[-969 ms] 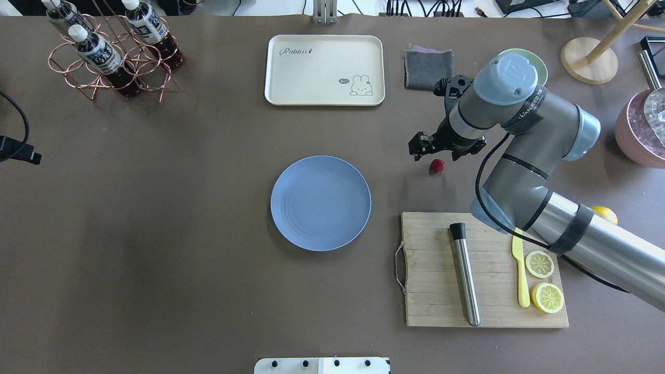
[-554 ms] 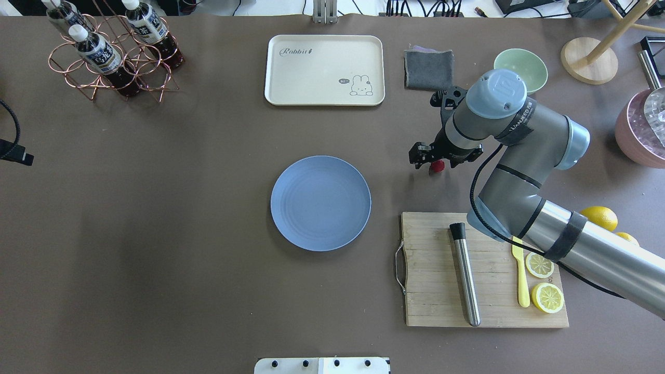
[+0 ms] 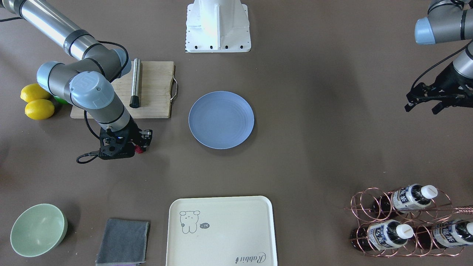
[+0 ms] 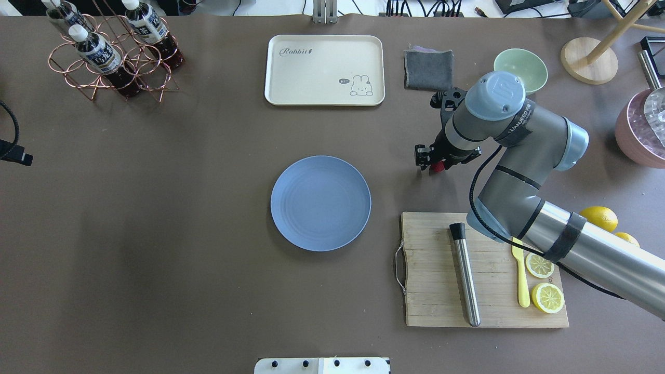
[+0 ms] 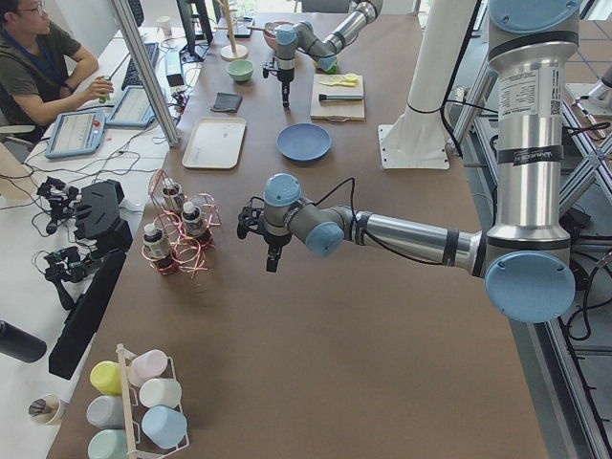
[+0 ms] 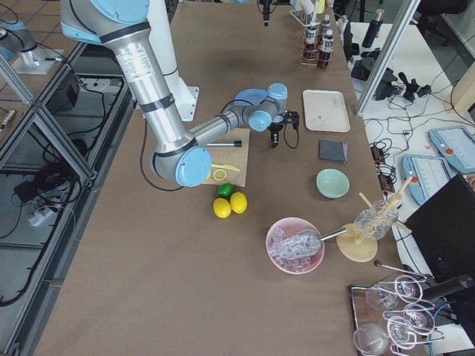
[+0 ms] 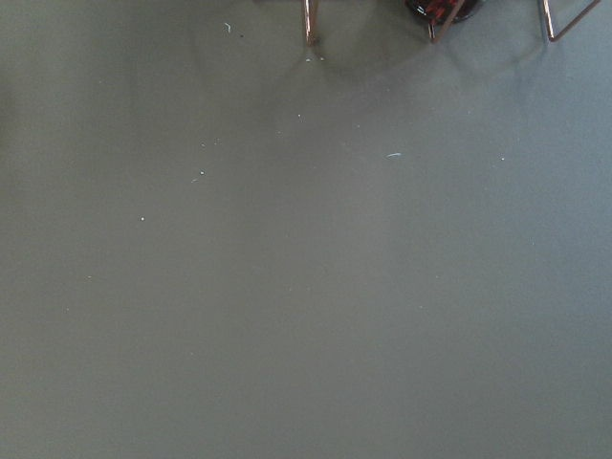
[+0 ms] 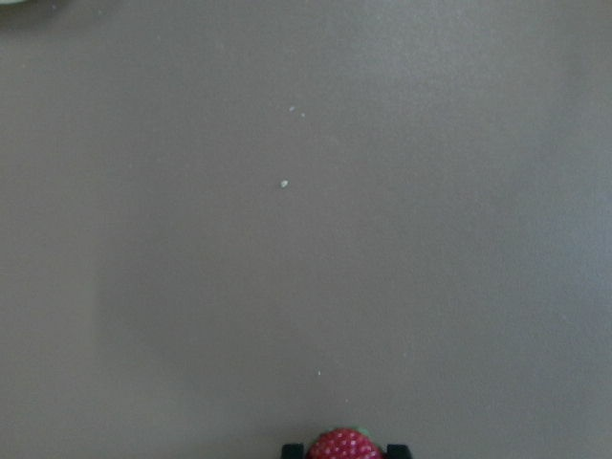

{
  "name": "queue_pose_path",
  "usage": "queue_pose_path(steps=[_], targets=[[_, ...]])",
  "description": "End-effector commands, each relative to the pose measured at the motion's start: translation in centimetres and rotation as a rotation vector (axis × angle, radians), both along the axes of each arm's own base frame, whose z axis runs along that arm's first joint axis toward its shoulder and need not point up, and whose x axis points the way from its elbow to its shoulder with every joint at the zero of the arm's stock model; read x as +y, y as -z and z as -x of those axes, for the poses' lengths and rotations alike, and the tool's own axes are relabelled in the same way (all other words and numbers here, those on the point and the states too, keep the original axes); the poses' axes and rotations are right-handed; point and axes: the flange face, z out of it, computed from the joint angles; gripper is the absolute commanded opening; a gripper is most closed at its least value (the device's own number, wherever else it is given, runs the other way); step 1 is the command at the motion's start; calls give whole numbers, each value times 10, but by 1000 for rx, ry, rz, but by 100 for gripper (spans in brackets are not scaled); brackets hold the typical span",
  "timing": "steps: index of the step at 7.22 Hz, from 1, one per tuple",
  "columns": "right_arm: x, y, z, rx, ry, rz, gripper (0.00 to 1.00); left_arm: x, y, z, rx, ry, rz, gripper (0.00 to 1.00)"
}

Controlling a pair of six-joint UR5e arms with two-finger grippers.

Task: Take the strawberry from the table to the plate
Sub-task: 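Lower the right gripper onto the red strawberry and grasp it, then carry the strawberry with the right gripper over the blue plate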

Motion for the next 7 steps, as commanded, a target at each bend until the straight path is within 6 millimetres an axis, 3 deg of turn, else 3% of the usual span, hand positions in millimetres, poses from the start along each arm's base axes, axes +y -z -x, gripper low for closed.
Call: queue_pose_path(steps=[1, 3, 4, 6, 7], targets=[[-10, 18, -14, -31, -1, -5, 0, -1, -1, 0, -1, 0, 2, 97], [4, 82, -20, -130, -60, 47, 0, -1, -1, -1, -1, -1, 2, 97], [30, 115, 0, -178, -60, 62, 0, -1, -1, -2, 0, -2, 4, 97], [89, 169, 79, -206, -46, 53, 0, -2, -3, -2, -4, -11, -2, 97], [120, 183, 118, -193, -35, 10, 0, -2, -3, -2, -4, -11, -2, 97]])
